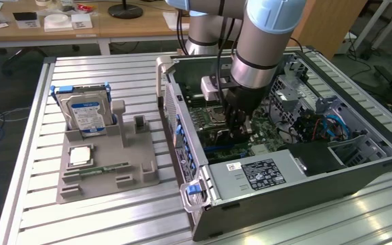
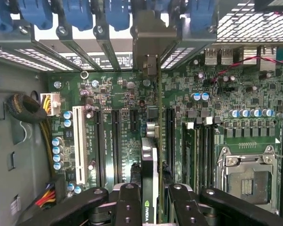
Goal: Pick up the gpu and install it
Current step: 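Insert the gpu into the slot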
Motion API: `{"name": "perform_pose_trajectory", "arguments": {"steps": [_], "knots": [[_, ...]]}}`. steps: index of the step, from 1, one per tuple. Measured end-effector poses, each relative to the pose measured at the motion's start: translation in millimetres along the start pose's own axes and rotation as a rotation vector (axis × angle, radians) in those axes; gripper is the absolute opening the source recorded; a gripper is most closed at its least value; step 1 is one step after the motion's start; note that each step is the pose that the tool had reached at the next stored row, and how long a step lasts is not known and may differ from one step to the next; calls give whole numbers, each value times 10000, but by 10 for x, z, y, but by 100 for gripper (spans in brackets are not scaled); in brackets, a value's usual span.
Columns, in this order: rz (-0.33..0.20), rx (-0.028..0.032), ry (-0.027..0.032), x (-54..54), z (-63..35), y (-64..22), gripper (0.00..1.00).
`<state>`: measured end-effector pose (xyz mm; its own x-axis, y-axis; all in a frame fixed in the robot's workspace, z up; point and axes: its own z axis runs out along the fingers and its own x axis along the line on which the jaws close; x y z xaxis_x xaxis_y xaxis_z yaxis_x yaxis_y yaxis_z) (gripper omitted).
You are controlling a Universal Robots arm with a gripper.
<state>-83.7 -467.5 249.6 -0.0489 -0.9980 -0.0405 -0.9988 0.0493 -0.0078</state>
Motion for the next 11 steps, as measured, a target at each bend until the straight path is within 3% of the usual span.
{"name": "perform_pose_trajectory", "arguments": {"steps": [5, 7, 11], "knots": [[1, -1, 0, 1, 28, 3, 27], [3, -1, -40, 1, 29, 4, 27], [2, -1, -47, 2, 39, 3, 27]]}}
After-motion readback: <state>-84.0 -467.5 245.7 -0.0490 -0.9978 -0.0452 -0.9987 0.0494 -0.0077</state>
